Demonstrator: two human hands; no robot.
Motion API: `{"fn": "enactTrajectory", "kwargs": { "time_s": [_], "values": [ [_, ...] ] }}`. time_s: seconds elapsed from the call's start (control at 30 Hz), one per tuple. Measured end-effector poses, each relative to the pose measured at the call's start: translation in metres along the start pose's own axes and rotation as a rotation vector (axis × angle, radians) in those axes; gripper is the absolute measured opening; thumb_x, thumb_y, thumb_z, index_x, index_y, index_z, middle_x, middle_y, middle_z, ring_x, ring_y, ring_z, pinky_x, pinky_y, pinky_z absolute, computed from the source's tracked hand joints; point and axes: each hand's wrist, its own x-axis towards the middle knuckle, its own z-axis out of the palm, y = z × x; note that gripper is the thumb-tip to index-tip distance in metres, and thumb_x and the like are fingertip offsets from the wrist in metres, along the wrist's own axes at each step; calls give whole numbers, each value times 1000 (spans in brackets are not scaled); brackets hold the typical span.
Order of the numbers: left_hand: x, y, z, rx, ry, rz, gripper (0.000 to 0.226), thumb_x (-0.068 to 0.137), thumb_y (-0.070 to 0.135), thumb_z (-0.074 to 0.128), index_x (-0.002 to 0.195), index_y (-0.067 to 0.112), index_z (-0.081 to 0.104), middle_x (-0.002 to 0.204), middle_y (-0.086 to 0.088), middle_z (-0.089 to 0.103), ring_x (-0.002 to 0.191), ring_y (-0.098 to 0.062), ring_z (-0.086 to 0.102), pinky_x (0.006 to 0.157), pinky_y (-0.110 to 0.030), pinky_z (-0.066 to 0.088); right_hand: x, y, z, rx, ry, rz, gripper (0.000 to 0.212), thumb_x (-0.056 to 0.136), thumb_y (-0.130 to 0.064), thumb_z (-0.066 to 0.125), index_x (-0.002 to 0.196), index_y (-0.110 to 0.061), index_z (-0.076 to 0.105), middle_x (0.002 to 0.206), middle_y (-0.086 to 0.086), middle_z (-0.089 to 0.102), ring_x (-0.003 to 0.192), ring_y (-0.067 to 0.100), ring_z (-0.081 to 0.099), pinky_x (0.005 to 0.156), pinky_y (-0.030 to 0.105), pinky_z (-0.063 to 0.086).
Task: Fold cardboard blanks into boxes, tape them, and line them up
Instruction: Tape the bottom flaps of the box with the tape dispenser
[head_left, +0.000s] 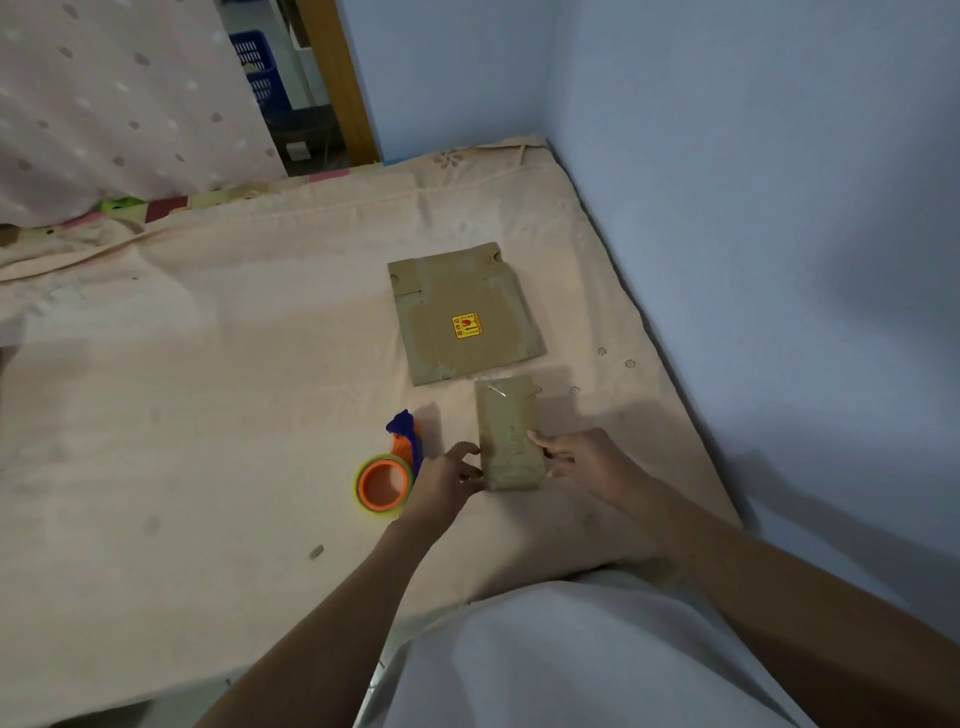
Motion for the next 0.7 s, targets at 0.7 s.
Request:
{"fn": "enactTrajectory", "kwargs": {
  "time_s": [0.7],
  "values": [
    [2,0,5,70,40,36,46,85,14,77,128,8,63,103,-5,75,97,-15,70,86,-12,46,-7,-2,10,-183,44,11,67,92,7,58,148,-23,40,107,6,70,82,8,54,81,15,41]
  ]
}}
